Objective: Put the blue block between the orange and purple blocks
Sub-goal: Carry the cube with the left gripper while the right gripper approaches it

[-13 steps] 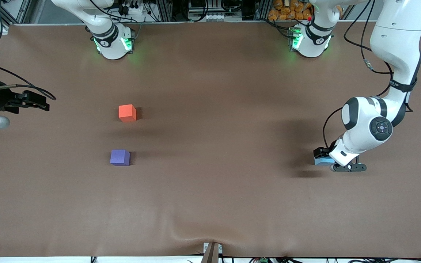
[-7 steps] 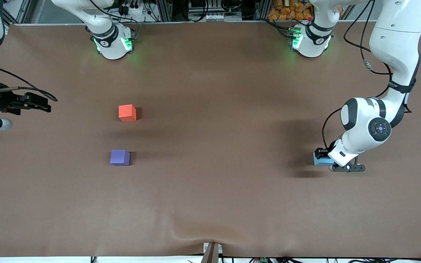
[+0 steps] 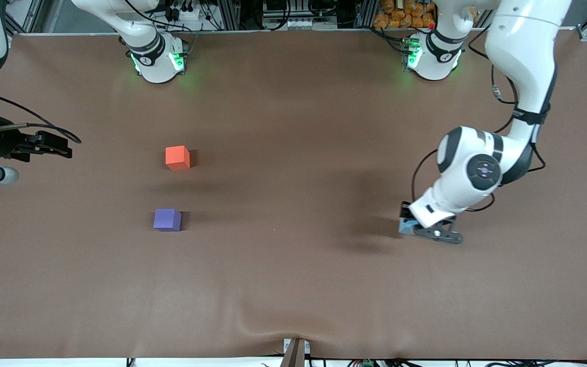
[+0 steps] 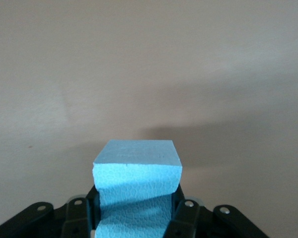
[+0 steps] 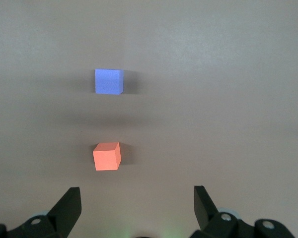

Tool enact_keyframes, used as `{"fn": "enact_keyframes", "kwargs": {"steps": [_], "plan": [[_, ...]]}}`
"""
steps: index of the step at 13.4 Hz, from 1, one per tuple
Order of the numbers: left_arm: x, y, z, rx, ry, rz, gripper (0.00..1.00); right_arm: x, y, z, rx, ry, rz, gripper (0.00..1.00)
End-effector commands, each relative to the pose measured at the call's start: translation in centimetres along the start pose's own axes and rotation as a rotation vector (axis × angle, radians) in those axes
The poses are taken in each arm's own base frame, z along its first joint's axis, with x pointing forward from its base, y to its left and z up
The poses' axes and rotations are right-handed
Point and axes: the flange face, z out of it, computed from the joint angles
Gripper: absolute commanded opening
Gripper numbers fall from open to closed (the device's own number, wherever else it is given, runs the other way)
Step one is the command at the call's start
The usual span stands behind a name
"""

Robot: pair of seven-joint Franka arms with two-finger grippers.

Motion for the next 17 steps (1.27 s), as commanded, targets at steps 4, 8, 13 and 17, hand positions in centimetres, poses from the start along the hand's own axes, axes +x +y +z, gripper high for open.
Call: {"fn": "enact_keyframes", "kwargs": {"steps": [4,8,13,17], "plan": [[2.0,13.2,-3.7,-0.058,0.04,-0.004,0.0,1.9,1.9,1.4,0.009,0.011,0.033,1.0],[0.7,23.6,-3.3,-0.13,0.016,-0.015,0.0,2.7,-0.3,1.5,0.012,0.046,0.013,1.0],[-0.8,34.1,-1.3,-0.173,0.009,-0.103,0.0,3.4,-3.7,2.8,0.115,0.006,0.354,1.0],[-3.9,40.4,4.8,-0.15,-0.033,-0.187,0.0,4.0,-8.6,4.3,0.101,-0.031,0.508,1.0]]}}
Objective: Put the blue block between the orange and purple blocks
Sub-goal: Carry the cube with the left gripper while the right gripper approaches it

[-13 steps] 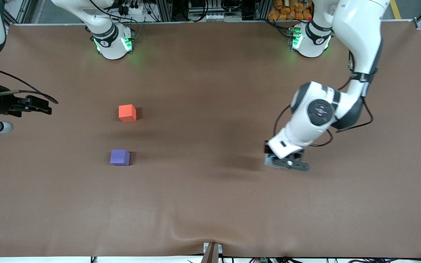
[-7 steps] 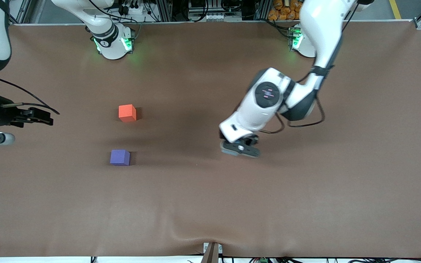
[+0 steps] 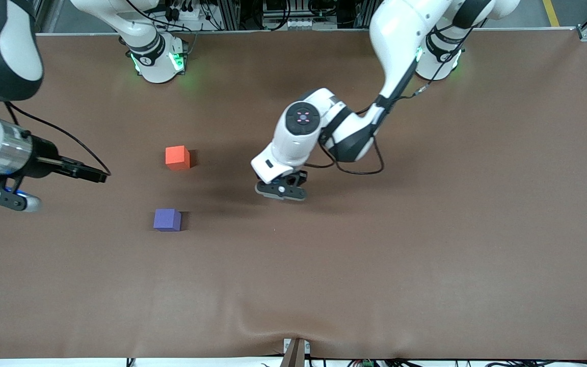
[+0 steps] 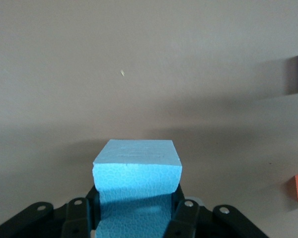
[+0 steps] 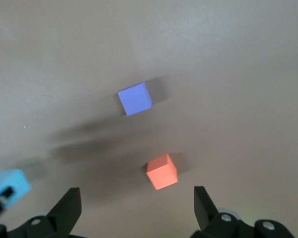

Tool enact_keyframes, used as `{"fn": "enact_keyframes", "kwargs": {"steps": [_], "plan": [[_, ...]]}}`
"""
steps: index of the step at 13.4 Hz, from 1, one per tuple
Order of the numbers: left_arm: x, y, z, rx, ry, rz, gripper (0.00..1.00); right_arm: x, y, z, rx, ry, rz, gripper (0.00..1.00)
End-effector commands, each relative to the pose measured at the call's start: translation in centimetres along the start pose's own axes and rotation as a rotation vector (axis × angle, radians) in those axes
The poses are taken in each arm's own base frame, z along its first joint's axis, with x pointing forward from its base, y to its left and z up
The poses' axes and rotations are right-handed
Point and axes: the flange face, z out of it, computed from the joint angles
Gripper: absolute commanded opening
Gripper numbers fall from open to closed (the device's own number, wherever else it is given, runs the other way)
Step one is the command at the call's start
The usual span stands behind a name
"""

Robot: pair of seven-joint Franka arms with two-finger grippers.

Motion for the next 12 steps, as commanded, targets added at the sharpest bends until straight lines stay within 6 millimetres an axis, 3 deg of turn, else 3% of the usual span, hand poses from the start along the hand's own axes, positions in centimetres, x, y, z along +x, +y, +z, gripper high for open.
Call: {"fn": "enact_keyframes", "kwargs": {"steps": [1,4,5,6,8,10,12], "plan": [[-0.8,3.1,5.0,0.016,0.003,-0.072,0.0,-1.0,-3.3,1.2,-0.003,-0.019,0.101,1.0],[-1.4,3.8,5.9,0.022,0.009,-0.098,0.0,-2.5,-6.1,2.7,-0.015,-0.035,0.183,1.0],[-1.6,3.8,6.6,0.02,0.013,-0.098,0.42,-2.9,-6.7,3.8,0.002,-0.074,0.226,1.0],[-1.9,4.1,7.6,0.006,0.025,-0.093,0.99,-3.0,-6.7,4.7,0.023,-0.108,0.272,1.0],[-1.7,4.5,6.6,-0.011,0.044,-0.089,1.0,-3.4,-6.8,6.3,0.015,-0.139,0.291,1.0],[-1.3,4.6,4.7,-0.011,0.057,-0.085,1.0,-4.9,-9.6,8.7,0.011,-0.122,0.355,1.0],[0.1,3.7,0.6,0.017,0.07,-0.096,1.0,-6.7,-12.6,11.0,0.015,-0.086,0.382,1.0]]}}
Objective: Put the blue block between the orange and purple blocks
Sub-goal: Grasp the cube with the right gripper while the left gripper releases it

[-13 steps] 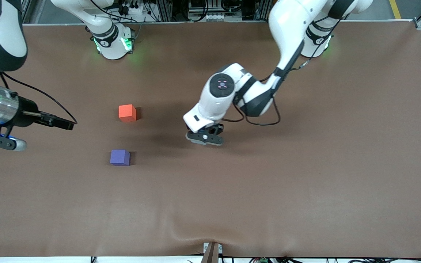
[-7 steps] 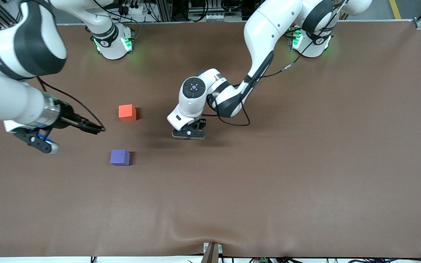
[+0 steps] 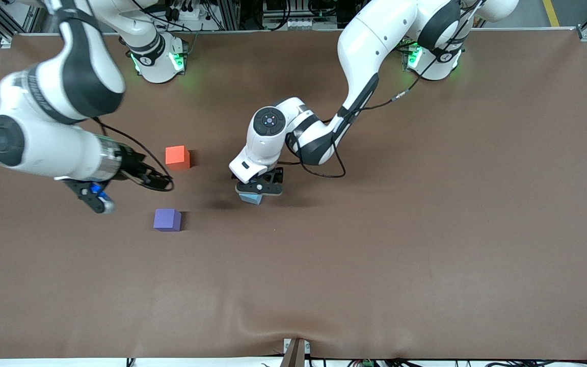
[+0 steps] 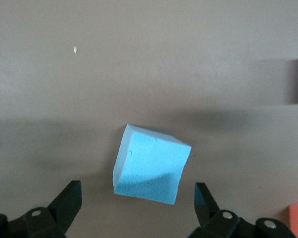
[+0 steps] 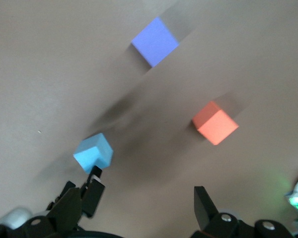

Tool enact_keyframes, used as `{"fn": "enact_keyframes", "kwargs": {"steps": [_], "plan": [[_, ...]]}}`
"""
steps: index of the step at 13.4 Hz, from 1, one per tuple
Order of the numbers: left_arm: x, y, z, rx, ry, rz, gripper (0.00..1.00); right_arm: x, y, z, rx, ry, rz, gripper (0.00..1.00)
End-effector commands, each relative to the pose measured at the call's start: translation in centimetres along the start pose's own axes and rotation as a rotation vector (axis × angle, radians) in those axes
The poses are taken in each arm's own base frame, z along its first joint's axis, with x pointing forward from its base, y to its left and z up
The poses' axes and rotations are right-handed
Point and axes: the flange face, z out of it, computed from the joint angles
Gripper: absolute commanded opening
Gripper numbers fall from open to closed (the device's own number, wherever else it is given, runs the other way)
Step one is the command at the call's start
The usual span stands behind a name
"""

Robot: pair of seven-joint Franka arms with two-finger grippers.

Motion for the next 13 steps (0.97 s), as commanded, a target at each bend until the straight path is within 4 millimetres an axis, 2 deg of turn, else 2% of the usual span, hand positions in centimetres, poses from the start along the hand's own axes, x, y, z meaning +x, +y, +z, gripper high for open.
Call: {"fn": "enact_keyframes", "kwargs": {"steps": [1,2,3,4,6,8,10,11,13], "plan": [[2.6,-1.2,-7.3,0.052,0.024,-0.025,1.0,-3.2,-2.1,3.0,0.016,0.019,0.05,1.0],[3.9,-2.4,-11.0,0.075,0.033,-0.045,1.0,-3.7,-2.5,4.1,0.018,0.023,0.072,1.0],[5.5,-4.4,-15.2,0.101,0.02,-0.075,1.0,-4.1,-2.9,5.0,0.024,0.03,0.095,1.0],[7.2,-6.8,-19.6,0.117,0.011,-0.105,1.0,-4.7,-3.5,5.9,0.036,0.04,0.132,1.0],[10.7,-12.6,-26.6,0.129,0.011,-0.127,1.0,-5.5,-4.9,8.0,0.055,0.055,0.215,1.0],[13.3,-19.3,-31.3,0.162,-0.018,-0.17,1.0,-6.7,-6.4,10.5,0.046,0.062,0.266,1.0],[14.7,-25.2,-36.2,0.18,-0.025,-0.252,1.0,-8.0,-8.1,13.6,0.043,0.074,0.326,1.0],[15.0,-27.6,-38.4,0.188,-0.019,-0.267,1.0,-9.3,-8.9,15.3,0.026,0.09,0.335,1.0],[15.5,-31.6,-41.4,0.203,-0.01,-0.27,1.0,-9.7,-10.0,18.3,0.027,0.154,0.429,1.0]]}}
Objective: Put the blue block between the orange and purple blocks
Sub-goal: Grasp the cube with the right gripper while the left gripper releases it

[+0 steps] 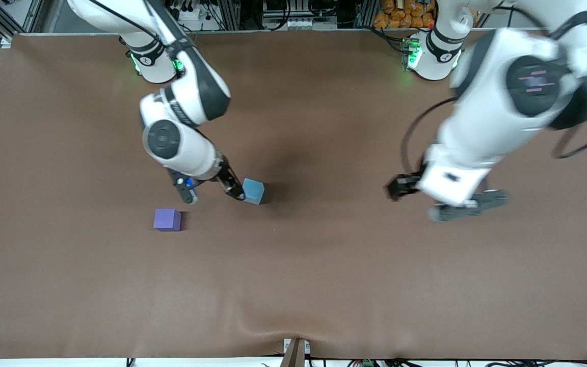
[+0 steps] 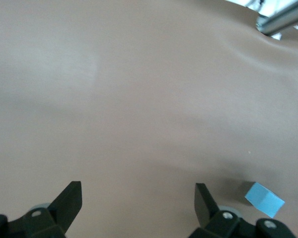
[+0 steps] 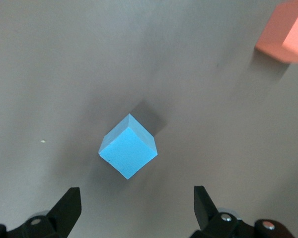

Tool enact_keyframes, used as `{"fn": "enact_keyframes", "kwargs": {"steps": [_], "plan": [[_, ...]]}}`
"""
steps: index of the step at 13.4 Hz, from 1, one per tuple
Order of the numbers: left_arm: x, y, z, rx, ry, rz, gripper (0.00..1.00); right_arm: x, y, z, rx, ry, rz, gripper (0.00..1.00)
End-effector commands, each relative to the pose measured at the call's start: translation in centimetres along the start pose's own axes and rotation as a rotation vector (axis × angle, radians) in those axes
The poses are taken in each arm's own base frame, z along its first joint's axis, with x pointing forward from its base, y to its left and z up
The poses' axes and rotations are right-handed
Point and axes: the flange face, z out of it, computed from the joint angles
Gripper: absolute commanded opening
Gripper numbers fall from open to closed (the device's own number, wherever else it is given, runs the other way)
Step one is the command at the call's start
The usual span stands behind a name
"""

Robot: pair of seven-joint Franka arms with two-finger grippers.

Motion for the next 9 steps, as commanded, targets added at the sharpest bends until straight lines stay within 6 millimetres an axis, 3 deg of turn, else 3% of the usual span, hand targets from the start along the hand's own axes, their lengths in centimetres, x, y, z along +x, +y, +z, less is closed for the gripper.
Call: {"fn": "enact_keyframes", "kwargs": {"steps": [1,4,6,9], "plan": [[0.5,-5.1,-3.3,0.022,0.0,0.018,1.0,-1.4,-1.2,3.7,0.018,0.081,0.141,1.0],[1.8,-12.3,-6.4,0.015,-0.001,0.067,1.0,-0.7,-1.9,6.7,0.038,0.125,0.258,1.0],[1.8,-15.7,-7.9,0.011,0.01,0.064,1.0,-0.4,-2.2,7.9,0.045,0.124,0.296,1.0],[0.5,-18.8,-9.3,0.004,0.014,0.093,1.0,-1.5,-2.2,10.6,0.034,0.132,0.318,1.0]]}}
